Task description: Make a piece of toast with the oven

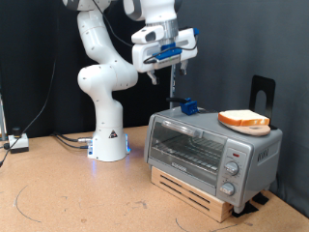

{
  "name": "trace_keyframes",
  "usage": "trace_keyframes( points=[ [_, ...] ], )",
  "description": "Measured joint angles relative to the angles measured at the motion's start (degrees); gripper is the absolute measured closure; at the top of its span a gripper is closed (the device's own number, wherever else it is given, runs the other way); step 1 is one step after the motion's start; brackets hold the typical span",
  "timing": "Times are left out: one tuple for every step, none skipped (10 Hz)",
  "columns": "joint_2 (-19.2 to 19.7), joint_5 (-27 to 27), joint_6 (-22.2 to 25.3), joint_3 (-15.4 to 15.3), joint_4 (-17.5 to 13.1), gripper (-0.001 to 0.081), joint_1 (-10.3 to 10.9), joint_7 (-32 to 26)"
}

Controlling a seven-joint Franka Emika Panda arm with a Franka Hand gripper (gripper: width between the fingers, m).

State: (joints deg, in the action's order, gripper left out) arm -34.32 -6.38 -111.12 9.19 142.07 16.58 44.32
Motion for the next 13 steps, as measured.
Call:
trace_keyframes(
  points=[
    [0.07,0.0,-0.63,0.3,1.01,-0.0001,-0.08,-0.99],
    [0.04,0.04,-1.28,0.59,2.0,-0.0001,-0.1,-1.91],
    [0.01,0.26,-2.18,0.69,3.04,-0.0001,-0.21,-2.29],
    [-0.04,0.72,-3.05,0.68,3.97,-0.0001,-0.38,-2.3],
    [-0.36,1.16,-3.93,0.66,4.58,-0.0001,-0.43,-2.29],
    [-0.35,0.97,-3.91,0.66,4.58,-0.0001,-0.4,-2.29],
    [-0.4,-1.07,-3.66,1.5,4.55,-0.0001,0.36,-6.16],
    [-0.41,-2.16,-3.9,2.67,4.61,-0.0001,1.03,-9.89],
    [-0.3,-2.22,-3.58,3.02,4.89,-0.0001,1.13,-11.86],
    [0.01,-1.93,-3.47,3.06,5.61,-0.0001,1.09,-12.35],
    [0.42,-1.18,-3.6,3.04,6.77,-0.0001,0.95,-12.34],
    [0.92,-0.4,-4.12,3.02,8.07,-0.0001,0.71,-12.34],
    [1.36,0.08,-5.31,3.01,9.54,-0.0001,0.61,-12.34]
  ],
)
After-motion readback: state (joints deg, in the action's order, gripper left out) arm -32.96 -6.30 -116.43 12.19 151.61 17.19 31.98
